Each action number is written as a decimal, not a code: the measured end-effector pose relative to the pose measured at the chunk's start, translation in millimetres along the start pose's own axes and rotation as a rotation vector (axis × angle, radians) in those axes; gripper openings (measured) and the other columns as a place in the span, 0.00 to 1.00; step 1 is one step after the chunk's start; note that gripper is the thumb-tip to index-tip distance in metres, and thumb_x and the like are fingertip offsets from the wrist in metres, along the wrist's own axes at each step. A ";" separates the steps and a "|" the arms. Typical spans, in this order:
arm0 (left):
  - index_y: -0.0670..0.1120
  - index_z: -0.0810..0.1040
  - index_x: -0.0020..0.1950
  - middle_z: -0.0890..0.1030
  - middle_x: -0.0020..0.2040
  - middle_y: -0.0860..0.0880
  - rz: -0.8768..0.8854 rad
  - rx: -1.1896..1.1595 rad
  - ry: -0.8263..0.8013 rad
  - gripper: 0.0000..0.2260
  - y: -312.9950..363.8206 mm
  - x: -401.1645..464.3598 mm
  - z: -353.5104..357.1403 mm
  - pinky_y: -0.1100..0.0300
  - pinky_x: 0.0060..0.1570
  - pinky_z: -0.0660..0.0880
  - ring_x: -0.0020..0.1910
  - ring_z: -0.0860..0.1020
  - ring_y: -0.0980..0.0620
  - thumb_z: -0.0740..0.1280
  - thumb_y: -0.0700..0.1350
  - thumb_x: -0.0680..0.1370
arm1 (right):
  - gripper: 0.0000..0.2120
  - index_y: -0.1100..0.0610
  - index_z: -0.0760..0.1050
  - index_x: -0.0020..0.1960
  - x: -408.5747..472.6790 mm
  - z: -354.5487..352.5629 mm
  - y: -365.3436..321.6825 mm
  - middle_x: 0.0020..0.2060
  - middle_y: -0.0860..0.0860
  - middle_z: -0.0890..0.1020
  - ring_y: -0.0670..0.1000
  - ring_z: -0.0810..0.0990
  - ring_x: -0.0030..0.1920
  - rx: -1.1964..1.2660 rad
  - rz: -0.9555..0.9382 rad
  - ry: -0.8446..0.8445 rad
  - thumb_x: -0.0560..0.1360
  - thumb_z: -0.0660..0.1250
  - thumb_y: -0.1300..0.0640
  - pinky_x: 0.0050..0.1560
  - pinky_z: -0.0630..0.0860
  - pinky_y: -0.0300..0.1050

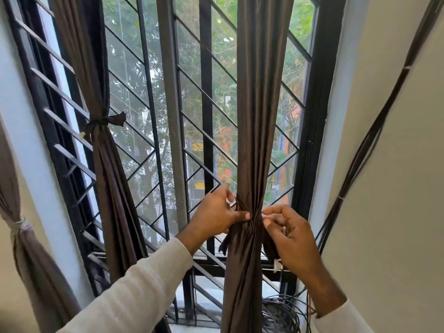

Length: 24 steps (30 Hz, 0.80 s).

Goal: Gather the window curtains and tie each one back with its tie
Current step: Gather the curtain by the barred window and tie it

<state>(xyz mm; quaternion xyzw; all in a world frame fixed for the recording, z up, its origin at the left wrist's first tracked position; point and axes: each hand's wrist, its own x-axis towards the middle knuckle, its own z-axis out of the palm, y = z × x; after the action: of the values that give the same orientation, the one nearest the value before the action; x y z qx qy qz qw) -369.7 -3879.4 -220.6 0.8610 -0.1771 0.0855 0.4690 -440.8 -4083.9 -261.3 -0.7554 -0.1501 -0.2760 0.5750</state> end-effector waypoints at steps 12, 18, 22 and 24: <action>0.42 0.87 0.64 0.88 0.57 0.42 0.361 -0.341 -0.161 0.14 -40.0 -33.4 18.7 0.47 0.56 0.85 0.57 0.87 0.40 0.69 0.31 0.83 | 0.19 0.51 0.89 0.54 -8.8 -0.7 33.8 0.51 0.40 0.89 0.45 0.88 0.52 -0.080 -0.127 0.071 0.73 0.76 0.73 0.56 0.83 0.37; 0.42 0.86 0.66 0.86 0.64 0.49 0.830 0.060 0.032 0.13 -43.8 -37.6 28.1 0.54 0.59 0.84 0.62 0.85 0.54 0.74 0.34 0.82 | 0.21 0.49 0.90 0.51 -11.5 4.6 36.7 0.49 0.49 0.90 0.52 0.90 0.50 0.170 0.003 0.117 0.76 0.73 0.74 0.54 0.85 0.44; 0.42 0.86 0.66 0.84 0.64 0.44 1.040 0.341 0.140 0.11 -45.3 -39.5 35.8 0.50 0.54 0.82 0.57 0.83 0.46 0.72 0.40 0.85 | 0.16 0.53 0.90 0.51 -17.3 10.1 33.5 0.49 0.57 0.90 0.55 0.90 0.48 0.376 0.088 0.138 0.75 0.73 0.72 0.50 0.86 0.46; 0.41 0.87 0.62 0.83 0.64 0.42 1.134 0.446 0.219 0.09 -43.8 -39.9 37.3 0.48 0.55 0.80 0.58 0.81 0.42 0.74 0.41 0.83 | 0.13 0.54 0.90 0.51 -19.4 11.3 33.0 0.48 0.59 0.89 0.56 0.90 0.47 0.437 0.113 0.142 0.72 0.75 0.68 0.48 0.85 0.43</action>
<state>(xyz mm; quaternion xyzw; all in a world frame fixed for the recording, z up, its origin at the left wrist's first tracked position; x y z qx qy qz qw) -390.4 -3879.9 -287.5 0.6964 -0.5358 0.4443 0.1745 -435.6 -4081.0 -300.7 -0.5987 -0.1230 -0.2566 0.7487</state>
